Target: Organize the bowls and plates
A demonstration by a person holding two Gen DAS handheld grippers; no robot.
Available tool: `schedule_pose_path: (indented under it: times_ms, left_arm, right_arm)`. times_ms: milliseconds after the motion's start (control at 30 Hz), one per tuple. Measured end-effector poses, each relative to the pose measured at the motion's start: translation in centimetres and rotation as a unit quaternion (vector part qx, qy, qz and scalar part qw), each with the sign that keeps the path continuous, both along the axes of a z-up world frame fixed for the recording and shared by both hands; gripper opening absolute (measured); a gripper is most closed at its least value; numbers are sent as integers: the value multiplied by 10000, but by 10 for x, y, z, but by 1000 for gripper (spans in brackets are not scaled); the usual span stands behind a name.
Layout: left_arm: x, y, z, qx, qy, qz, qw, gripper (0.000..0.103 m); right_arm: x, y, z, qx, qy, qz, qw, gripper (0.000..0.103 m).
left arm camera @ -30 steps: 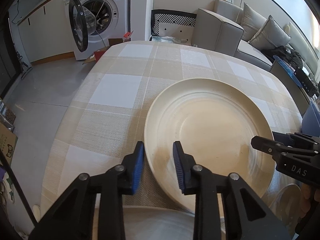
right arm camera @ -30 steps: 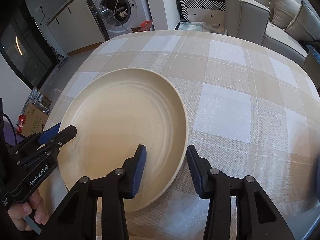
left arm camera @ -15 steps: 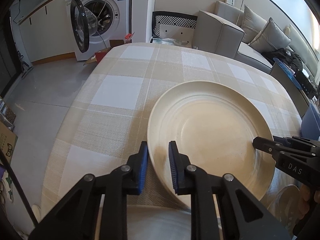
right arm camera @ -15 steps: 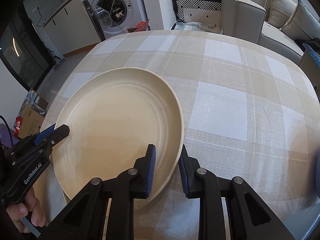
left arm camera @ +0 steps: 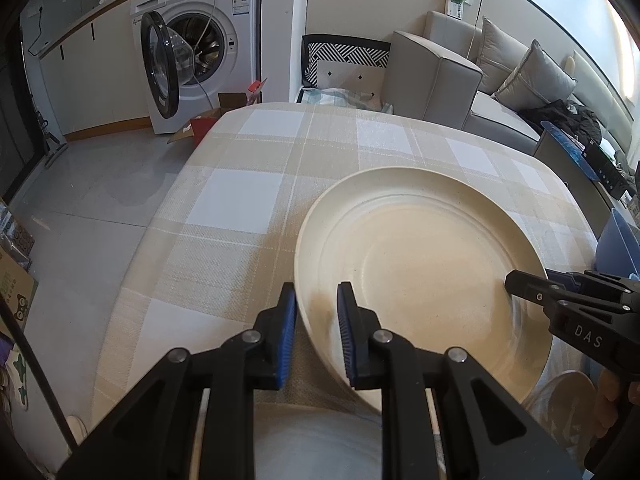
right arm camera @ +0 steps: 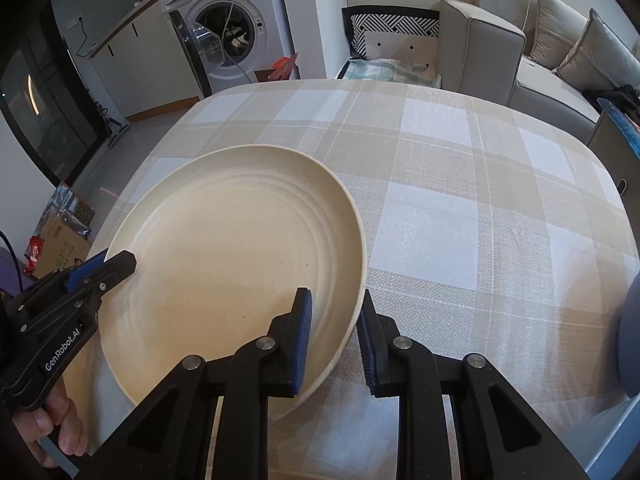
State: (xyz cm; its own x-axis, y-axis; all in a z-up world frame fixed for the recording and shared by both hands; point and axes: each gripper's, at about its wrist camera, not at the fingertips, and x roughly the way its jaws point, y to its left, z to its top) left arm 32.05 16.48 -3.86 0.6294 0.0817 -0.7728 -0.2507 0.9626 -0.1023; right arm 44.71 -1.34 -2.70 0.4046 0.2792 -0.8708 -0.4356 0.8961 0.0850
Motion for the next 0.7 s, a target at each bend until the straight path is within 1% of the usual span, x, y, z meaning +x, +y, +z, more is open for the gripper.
schedule_pose_path:
  times_ms: [700]
  left_arm:
    - [-34,-10,47,103,-468,-25,9988,18]
  right_arm:
    - [-38,-13,50,211,-430,7,9989,22]
